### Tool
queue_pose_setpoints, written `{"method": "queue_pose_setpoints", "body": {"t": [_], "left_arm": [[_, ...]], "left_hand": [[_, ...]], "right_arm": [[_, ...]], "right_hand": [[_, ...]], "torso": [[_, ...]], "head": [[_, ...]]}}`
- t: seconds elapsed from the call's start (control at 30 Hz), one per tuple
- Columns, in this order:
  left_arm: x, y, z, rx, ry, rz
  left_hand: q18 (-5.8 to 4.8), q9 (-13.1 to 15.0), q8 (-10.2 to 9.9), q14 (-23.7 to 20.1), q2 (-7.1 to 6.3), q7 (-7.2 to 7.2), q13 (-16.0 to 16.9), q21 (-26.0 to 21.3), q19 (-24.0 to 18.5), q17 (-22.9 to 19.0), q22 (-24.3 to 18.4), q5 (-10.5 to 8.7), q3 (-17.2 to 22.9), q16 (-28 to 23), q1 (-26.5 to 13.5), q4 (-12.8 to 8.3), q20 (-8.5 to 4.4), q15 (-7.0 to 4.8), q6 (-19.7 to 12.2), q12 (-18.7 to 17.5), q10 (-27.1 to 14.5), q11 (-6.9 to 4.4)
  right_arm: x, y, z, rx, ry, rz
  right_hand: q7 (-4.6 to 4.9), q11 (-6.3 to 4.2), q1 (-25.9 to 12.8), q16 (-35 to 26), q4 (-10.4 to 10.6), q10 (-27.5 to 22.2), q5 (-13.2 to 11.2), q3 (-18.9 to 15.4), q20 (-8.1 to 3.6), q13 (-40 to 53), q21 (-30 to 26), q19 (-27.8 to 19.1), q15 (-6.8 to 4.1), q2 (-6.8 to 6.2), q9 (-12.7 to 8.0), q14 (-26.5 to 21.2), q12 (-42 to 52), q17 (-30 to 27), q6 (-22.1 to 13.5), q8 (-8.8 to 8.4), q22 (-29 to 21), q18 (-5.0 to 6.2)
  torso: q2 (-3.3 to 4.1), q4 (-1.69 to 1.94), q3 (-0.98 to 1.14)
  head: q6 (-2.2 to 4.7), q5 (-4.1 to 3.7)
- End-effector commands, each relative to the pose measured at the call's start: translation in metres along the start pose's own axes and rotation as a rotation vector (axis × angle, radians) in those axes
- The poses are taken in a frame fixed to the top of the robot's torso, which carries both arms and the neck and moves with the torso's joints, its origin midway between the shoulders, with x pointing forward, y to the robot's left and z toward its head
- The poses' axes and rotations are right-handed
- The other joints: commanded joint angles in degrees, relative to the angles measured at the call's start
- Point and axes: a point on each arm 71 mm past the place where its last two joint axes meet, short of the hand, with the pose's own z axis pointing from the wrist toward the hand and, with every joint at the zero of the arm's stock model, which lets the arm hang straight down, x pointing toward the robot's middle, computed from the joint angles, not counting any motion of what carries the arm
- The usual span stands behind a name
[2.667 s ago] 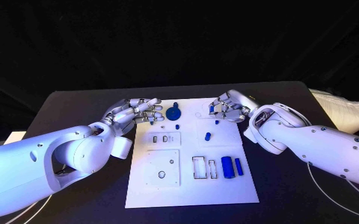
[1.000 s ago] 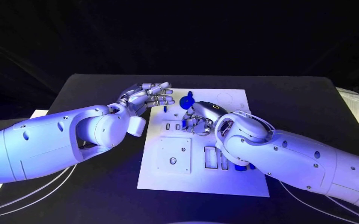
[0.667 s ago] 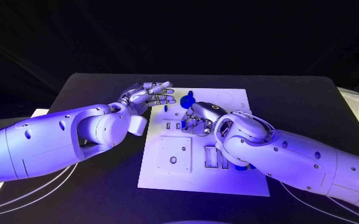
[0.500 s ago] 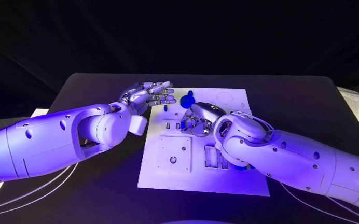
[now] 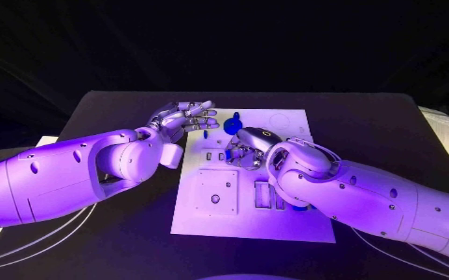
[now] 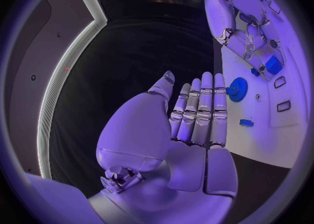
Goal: Assemble the parts on the task board
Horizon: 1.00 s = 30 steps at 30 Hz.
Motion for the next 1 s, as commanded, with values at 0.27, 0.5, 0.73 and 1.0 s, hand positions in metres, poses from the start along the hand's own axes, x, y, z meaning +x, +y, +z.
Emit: {"method": "queue_pose_setpoints", "body": {"t": [0.27, 0.5, 0.73, 1.0], "left_arm": [[0.003, -0.002, 0.0, 0.022, 0.024, 0.005], [0.003, -0.002, 0.0, 0.023, 0.025, 0.005], [0.003, -0.002, 0.0, 0.019, 0.025, 0.005], [0.003, -0.002, 0.0, 0.013, 0.037, 0.001]], "left_hand": [[0.7, 0.01, 0.15, 0.34, 0.01, 0.05, -0.05, -0.19, -0.38, -0.07, -0.07, -0.27, 0.07, -0.35, 0.66, -0.26, 0.15, 0.01, 0.13, 0.07, 0.3, 0.05], [0.69, -0.01, 0.12, 0.33, -0.02, 0.13, -0.09, -0.23, -0.41, -0.1, -0.1, -0.28, 0.07, -0.45, 0.64, -0.28, 0.16, 0.05, 0.08, 0.02, 0.25, 0.11], [0.68, -0.02, 0.1, 0.33, -0.01, 0.18, -0.1, -0.25, -0.42, -0.11, -0.12, -0.28, 0.09, -0.5, 0.62, -0.28, 0.18, 0.07, 0.06, -0.01, 0.23, 0.15], [0.68, -0.03, 0.08, 0.35, 0.07, 0.18, -0.14, -0.28, -0.44, -0.14, -0.16, -0.28, 0.15, -0.61, 0.58, -0.26, 0.2, 0.11, 0.05, -0.05, 0.21, 0.18]], "right_arm": [[0.001, -0.001, 0.0, 0.006, -0.016, -0.022], [0.002, 0.0, 0.001, 0.005, -0.014, -0.022], [0.002, 0.001, 0.001, 0.002, -0.027, -0.016], [-0.004, 0.011, -0.013, -0.083, -0.176, 0.033]], "right_hand": [[0.47, 0.58, -0.44, -0.53, -0.6, -1.08, -0.17, 0.06, 0.47, -1.18, -0.42, -0.41, 0.54, -1.59, -0.27, 2.66, -1.82, -0.27, -1.95, -0.75, 4.06, -0.03], [0.51, 0.65, -0.99, -0.57, -0.38, -1.16, -0.6, -0.12, 0.58, -1.47, -0.45, -0.43, 0.62, -1.72, -0.27, 2.66, -2.16, -0.27, -2.22, -0.7, 4.03, -0.02], [0.51, 0.72, -2.05, -0.68, 0.14, -1.22, -2.4, -0.75, 0.71, -1.82, -0.5, -0.44, 0.7, -2.04, -0.27, 2.66, -2.52, -0.31, -2.8, -0.71, 4.0, -0.01], [0.9, 1.11, -2.47, -1.29, 0.58, -2.18, -3.29, -2.36, 0.97, -2.87, -0.94, -0.96, 1.02, -3.75, -0.49, 2.47, -3.9, -0.82, -5.66, -0.84, 3.19, 0.17]], "torso": [[-0.03, 0.11, 0.0], [-0.04, 0.01, -0.06], [0.01, -0.03, -0.02], [0.05, 0.1, 0.13]], "head": [[-0.05, -0.09], [0.02, -0.29], [0.09, -0.44], [0.27, -0.4]]}}
